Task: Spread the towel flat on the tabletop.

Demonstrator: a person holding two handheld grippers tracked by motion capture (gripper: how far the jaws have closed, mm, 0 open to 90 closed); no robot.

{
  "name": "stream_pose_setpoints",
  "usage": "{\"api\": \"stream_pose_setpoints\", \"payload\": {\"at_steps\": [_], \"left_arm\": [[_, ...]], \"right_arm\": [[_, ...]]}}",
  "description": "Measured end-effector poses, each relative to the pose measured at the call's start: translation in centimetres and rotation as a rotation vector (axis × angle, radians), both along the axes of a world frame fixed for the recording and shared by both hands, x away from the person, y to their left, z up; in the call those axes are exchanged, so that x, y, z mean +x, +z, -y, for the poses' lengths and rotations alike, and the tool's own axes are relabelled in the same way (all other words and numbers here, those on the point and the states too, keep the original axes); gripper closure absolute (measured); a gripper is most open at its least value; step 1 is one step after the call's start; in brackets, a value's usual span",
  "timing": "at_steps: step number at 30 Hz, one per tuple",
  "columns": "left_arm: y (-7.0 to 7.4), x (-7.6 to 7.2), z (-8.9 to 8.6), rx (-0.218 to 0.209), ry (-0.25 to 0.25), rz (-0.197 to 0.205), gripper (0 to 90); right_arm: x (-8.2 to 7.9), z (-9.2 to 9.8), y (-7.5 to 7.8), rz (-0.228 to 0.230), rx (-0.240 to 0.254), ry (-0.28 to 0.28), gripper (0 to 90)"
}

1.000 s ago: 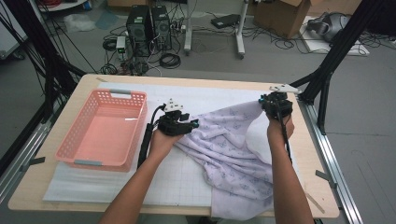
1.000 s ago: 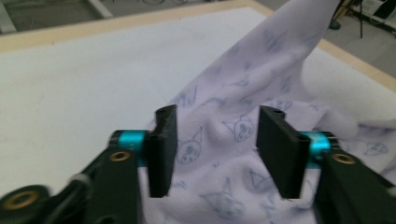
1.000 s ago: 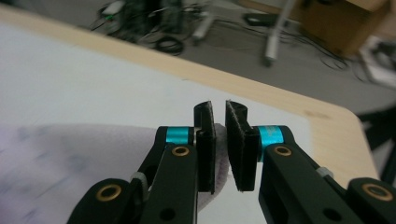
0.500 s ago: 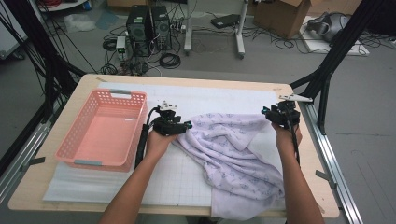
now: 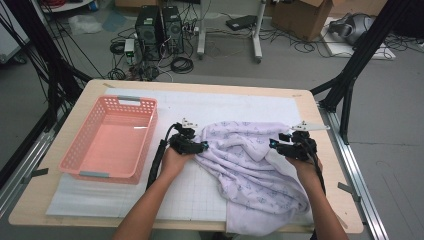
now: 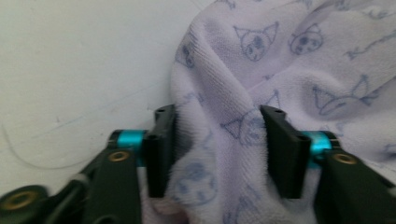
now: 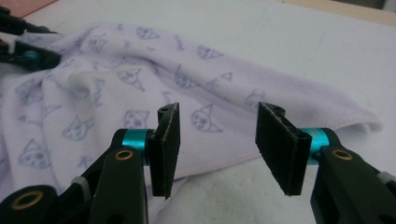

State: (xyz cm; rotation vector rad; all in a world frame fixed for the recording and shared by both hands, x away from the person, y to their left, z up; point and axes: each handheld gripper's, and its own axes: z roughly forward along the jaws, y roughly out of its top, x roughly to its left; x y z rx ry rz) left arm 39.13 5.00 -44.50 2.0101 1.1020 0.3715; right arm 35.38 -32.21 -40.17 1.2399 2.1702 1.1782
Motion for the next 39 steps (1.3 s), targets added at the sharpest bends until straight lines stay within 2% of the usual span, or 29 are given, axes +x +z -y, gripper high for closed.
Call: {"api": "stream_pose_setpoints", "payload": {"at_steps": [1, 2, 3, 4, 6, 7, 9, 10, 12, 13, 15, 17, 20, 21, 23, 25, 26, 28, 29, 30, 33, 36, 39], "left_arm": [[0.0, -0.1, 0.1, 0.005, -0.001, 0.004, 68.4], [0.2, -0.1, 0.2, 0.012, 0.004, 0.021, 73.2], [0.4, 0.0, 0.1, 0.008, 0.021, 0.054, 78.3], [0.6, 0.2, -0.2, -0.018, 0.06, 0.08, 79.1], [1.3, 0.7, -1.1, -0.098, 0.145, 0.11, 79.8], [1.6, 1.0, -1.6, -0.119, 0.18, 0.132, 79.9], [1.9, 1.4, -2.3, -0.133, 0.234, 0.165, 79.9], [1.8, 1.5, -2.5, -0.135, 0.253, 0.168, 79.9], [1.5, 1.7, -2.6, -0.138, 0.247, 0.149, 78.2], [1.3, 1.7, -2.6, -0.138, 0.242, 0.137, 74.2], [1.1, 1.8, -2.7, -0.182, 0.231, 0.102, 55.5], [1.3, 1.6, -2.7, -0.189, 0.222, 0.106, 46.6], [1.6, 1.2, -2.6, -0.183, 0.196, 0.121, 43.1], [1.7, 1.1, -2.6, -0.183, 0.191, 0.126, 43.0], [1.8, 0.9, -2.5, -0.181, 0.176, 0.129, 43.0], [1.8, 0.6, -2.3, -0.177, 0.159, 0.131, 43.0], [1.8, 0.5, -2.2, -0.177, 0.153, 0.132, 43.1], [1.7, 0.3, -2.1, -0.174, 0.14, 0.132, 43.1], [1.7, 0.2, -2.1, -0.176, 0.136, 0.127, 43.2], [1.7, 0.2, -2.1, -0.173, 0.125, 0.123, 42.9], [1.8, 0.0, -1.9, -0.18, 0.102, 0.108, 42.3], [1.8, -0.3, -1.4, -0.175, 0.063, 0.1, 41.5], [2.0, -0.7, -0.8, -0.189, 0.033, 0.097, 40.9]], "right_arm": [[-0.2, 0.0, -0.2, -0.008, 0.005, 0.004, 48.9], [-0.4, 0.0, -0.5, -0.014, 0.007, 0.013, 48.7], [-0.6, 0.0, -0.7, -0.019, 0.005, 0.018, 48.7], [-0.7, -0.1, -0.9, -0.025, 0.006, 0.021, 48.7], [-0.9, -0.1, -1.3, -0.032, -0.002, 0.034, 48.8], [-0.9, 0.0, -1.3, -0.034, -0.003, 0.034, 48.8], [-1.0, 0.0, -1.3, -0.036, 0.013, 0.035, 48.5], [-1.0, -0.1, -1.2, -0.032, 0.019, 0.038, 47.7], [-0.9, -0.3, -1.3, -0.026, 0.024, 0.053, 47.7], [-0.8, -0.5, -1.4, -0.033, 0.022, 0.057, 47.8], [-0.4, -0.9, -1.7, -0.047, 0.015, 0.074, 47.9], [-0.1, -1.6, -2.2, -0.075, 0.013, 0.107, 47.9], [0.4, -3.4, -2.9, -0.131, 0.051, 0.209, 45.7], [0.5, -4.3, -3.1, -0.144, 0.049, 0.236, 44.5], [0.9, -5.9, -3.4, -0.154, 0.001, 0.263, 45.4], [1.5, -7.3, -3.7, -0.158, -0.076, 0.241, 50.5], [1.9, -7.7, -3.7, -0.148, -0.084, 0.228, 55.8], [2.6, -8.0, -3.4, -0.149, -0.089, 0.221, 73.2], [3.0, -7.8, -3.3, -0.141, -0.085, 0.209, 79.1], [3.4, -7.5, -3.1, -0.121, -0.092, 0.183, 80.7], [4.7, -6.1, -2.3, -0.069, -0.135, 0.056, 83.7], [5.8, -4.3, -1.7, -0.036, -0.185, -0.069, 84.2], [6.6, -2.2, -1.1, 0.003, -0.18, -0.196, 84.6]]}}
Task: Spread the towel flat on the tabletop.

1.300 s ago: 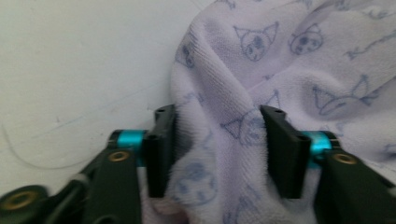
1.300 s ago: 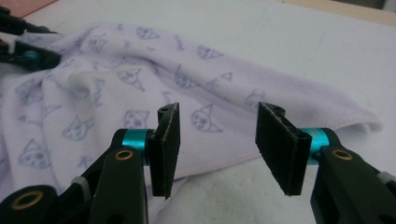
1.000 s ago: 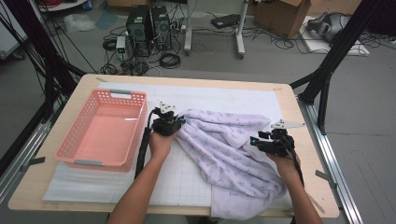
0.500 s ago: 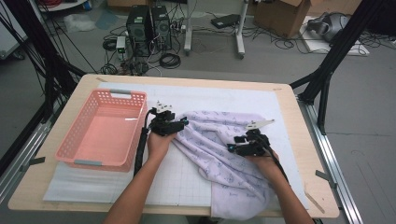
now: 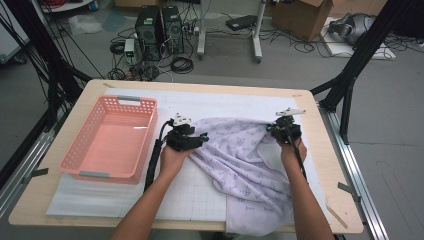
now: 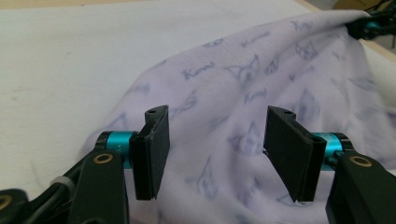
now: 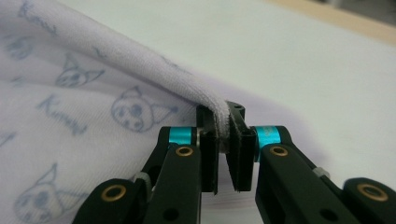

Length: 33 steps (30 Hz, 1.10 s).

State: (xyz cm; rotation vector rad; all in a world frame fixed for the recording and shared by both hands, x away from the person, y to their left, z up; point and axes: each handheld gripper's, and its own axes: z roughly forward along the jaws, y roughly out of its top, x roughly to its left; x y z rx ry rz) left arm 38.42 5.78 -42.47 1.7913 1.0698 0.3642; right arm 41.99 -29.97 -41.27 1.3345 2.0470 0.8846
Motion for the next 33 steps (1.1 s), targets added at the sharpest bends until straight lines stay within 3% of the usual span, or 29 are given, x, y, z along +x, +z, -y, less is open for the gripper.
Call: {"api": "stream_pose_setpoints", "payload": {"at_steps": [4, 6, 8, 11, 14, 17, 19, 20, 21, 22, 25, 26, 29, 33], "left_arm": [[0.3, -0.7, 0.7, 0.01, -0.038, 0.004, 41.5], [0.1, -1.1, 0.8, 0.005, -0.041, 0.015, 41.6], [-0.4, -1.3, 0.9, 0.008, -0.047, -0.006, 41.7], [-1.3, -1.6, 1.2, 0.018, -0.072, -0.046, 41.1], [-1.9, -1.9, 1.8, 0.028, -0.1, -0.094, 38.0], [-2.2, -2.3, 2.6, 0.035, -0.125, -0.096, 37.1], [-2.4, -2.5, 3.2, 0.057, -0.139, -0.093, 37.2], [-2.6, -2.7, 3.6, 0.084, -0.153, -0.093, 37.6], [-2.7, -3.0, 4.0, 0.115, -0.147, -0.067, 38.0], [-2.6, -3.2, 4.3, 0.15, -0.138, -0.042, 41.1], [-2.5, -3.5, 4.6, 0.225, -0.144, 0.01, 77.5], [-2.5, -3.3, 4.5, 0.218, -0.14, 0.006, 84.7], [-2.2, -2.8, 3.6, 0.23, -0.071, 0.043, 87.2], [-1.5, -1.5, 1.0, 0.173, 0.064, 0.065, 87.4]], "right_arm": [[0.3, 2.8, 0.9, 0.049, -0.021, -0.214, 84.9], [0.0, 3.9, 1.2, 0.055, 0.027, -0.277, 84.1], [-0.2, 4.3, 1.1, 0.023, 0.09, -0.255, 75.4], [-1.1, 4.3, 1.3, 0.044, 0.136, -0.192, 63.3], [-2.2, 4.3, 1.6, 0.054, 0.171, -0.134, 61.5], [-3.4, 4.1, 2.1, 0.02, 0.219, -0.057, 59.2], [-4.8, 3.7, 2.3, 0.029, 0.201, 0.002, 59.2], [-5.3, 3.6, 2.3, 0.033, 0.197, 0.025, 59.1], [-6.1, 3.4, 2.1, 0.026, 0.202, 0.063, 58.9], [-6.9, 3.2, 2.0, 0.029, 0.194, 0.081, 58.9], [-8.6, 3.2, 1.4, 0.028, 0.201, 0.126, 58.9], [-9.1, 3.2, 1.2, 0.026, 0.203, 0.13, 58.9], [-9.9, 3.5, 0.1, 0.012, 0.206, 0.136, 58.9], [-9.8, 3.1, -1.5, -0.047, 0.191, 0.154, 58.9]]}}
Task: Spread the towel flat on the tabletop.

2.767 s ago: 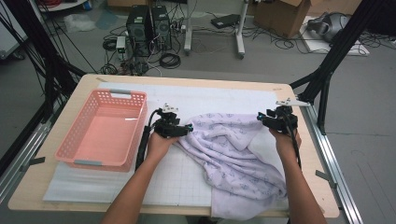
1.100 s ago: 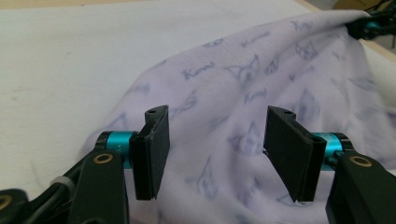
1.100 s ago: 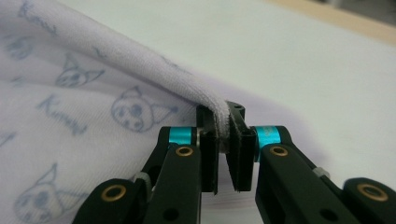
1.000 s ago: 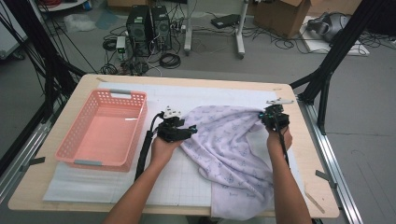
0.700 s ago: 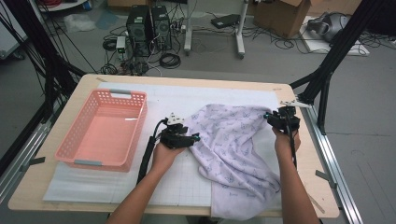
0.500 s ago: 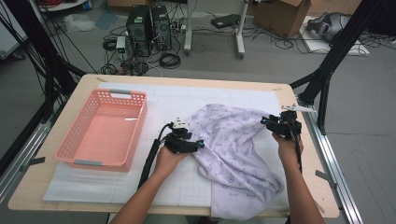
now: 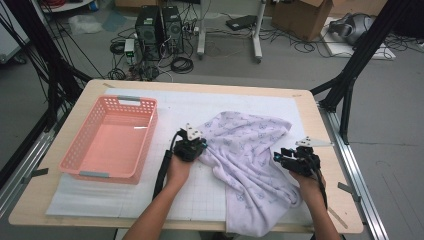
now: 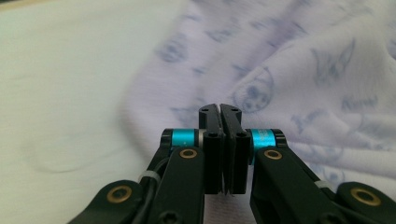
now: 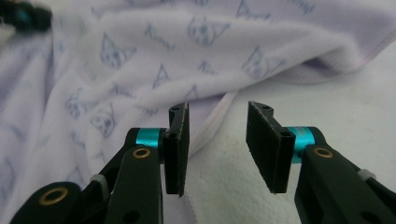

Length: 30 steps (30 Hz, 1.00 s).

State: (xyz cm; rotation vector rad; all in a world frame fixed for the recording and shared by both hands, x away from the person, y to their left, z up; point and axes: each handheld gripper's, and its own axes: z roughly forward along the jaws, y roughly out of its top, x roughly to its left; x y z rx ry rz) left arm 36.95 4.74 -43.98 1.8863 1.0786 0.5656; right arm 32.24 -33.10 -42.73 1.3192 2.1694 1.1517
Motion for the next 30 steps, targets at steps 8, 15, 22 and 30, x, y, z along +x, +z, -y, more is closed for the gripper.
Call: {"api": "stream_pose_setpoints", "payload": {"at_steps": [8, 15, 22, 30], "left_arm": [[0.5, 1.1, -2.2, -0.075, 0.073, 0.007, 81.4], [0.6, 0.7, -2.0, -0.115, 0.014, -0.024, 60.1], [0.6, 0.0, -1.9, -0.177, -0.038, -0.051, 47.2], [0.2, -1.4, -1.9, -0.19, -0.137, -0.107, 44.1]], "right_arm": [[2.4, -2.7, -0.9, -0.043, -0.049, 0.012, 54.9], [4.7, -3.7, -1.2, -0.054, -0.189, 0.043, 86.3], [6.5, -1.1, 0.0, 0.09, -0.252, -0.233, 87.3], [5.9, 1.2, 0.4, 0.091, -0.149, -0.34, 76.6]]}}
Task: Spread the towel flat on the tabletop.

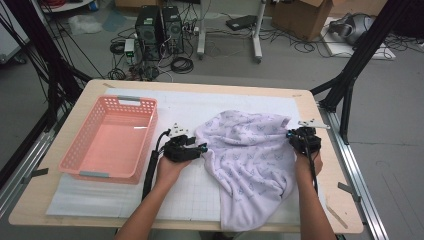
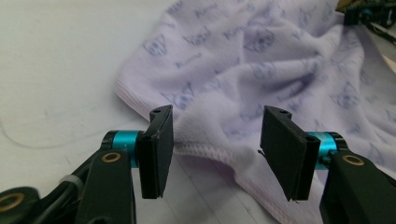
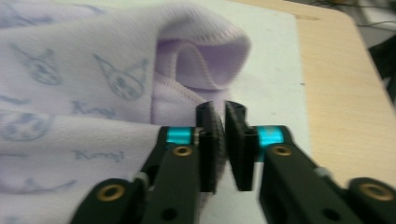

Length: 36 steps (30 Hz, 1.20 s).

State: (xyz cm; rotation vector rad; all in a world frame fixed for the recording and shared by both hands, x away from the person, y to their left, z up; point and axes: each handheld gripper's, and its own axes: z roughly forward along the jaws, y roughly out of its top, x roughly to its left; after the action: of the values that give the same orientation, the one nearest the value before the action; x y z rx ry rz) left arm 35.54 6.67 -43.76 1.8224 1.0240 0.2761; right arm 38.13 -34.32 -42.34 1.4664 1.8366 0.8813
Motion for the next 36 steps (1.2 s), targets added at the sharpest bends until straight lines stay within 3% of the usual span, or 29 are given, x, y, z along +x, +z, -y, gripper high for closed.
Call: {"api": "stream_pose_setpoints", "payload": {"at_steps": [2, 5, 8, 11, 14, 16, 18, 20, 22, 23, 30, 32, 36], "left_arm": [[0.1, -0.4, 0.3, 0.019, -0.029, -0.01, 42.5], [0.0, -1.1, 0.9, 0.011, -0.058, -0.01, 42.8], [-0.5, -1.8, 2.0, 0.042, -0.099, -0.034, 41.0], [-0.9, -2.3, 3.1, 0.054, -0.128, -0.07, 37.4], [-1.0, -2.8, 4.3, 0.054, -0.146, -0.071, 36.9], [-1.3, -3.2, 5.3, 0.098, -0.161, -0.059, 37.0], [-1.3, -3.6, 6.2, 0.183, -0.137, 0.011, 40.6], [-1.2, -3.9, 6.6, 0.263, -0.121, 0.074, 58.5], [-1.2, -3.6, 6.3, 0.243, -0.112, 0.064, 78.1], [-1.2, -3.3, 6.0, 0.224, -0.106, 0.048, 80.2], [-0.5, -1.4, 2.9, 0.166, 0.053, 0.07, 82.5], [-0.3, -0.5, 1.7, 0.173, 0.102, 0.06, 82.7], [0.0, 0.5, -0.6, 0.112, 0.2, 0.056, 82.8]], "right_arm": [[-0.5, -0.2, 0.5, 0.013, 0.033, 0.045, 71.0], [-1.5, -0.8, 1.2, 0.023, 0.029, 0.127, 66.7], [-2.8, -1.1, 1.7, 0.03, 0.046, 0.198, 61.8], [-4.3, -1.0, 1.7, 0.038, 0.076, 0.235, 56.7], [-5.9, -0.8, 1.3, 0.037, 0.116, 0.265, 53.1], [-6.8, -0.5, 0.8, 0.04, 0.129, 0.279, 52.4], [-7.2, -0.3, 0.4, 0.023, 0.134, 0.29, 51.8], [-7.3, -0.2, 0.4, 0.018, 0.138, 0.303, 51.1], [-7.4, -0.2, 0.5, 0.021, 0.142, 0.312, 51.1], [-7.4, -0.2, 0.5, 0.022, 0.141, 0.318, 51.2], [-7.3, -0.4, 0.1, -0.002, 0.156, 0.339, 50.8], [-7.2, -0.7, 0.0, -0.008, 0.157, 0.349, 50.5], [-6.9, -1.6, -0.4, -0.051, 0.158, 0.363, 49.1]]}}
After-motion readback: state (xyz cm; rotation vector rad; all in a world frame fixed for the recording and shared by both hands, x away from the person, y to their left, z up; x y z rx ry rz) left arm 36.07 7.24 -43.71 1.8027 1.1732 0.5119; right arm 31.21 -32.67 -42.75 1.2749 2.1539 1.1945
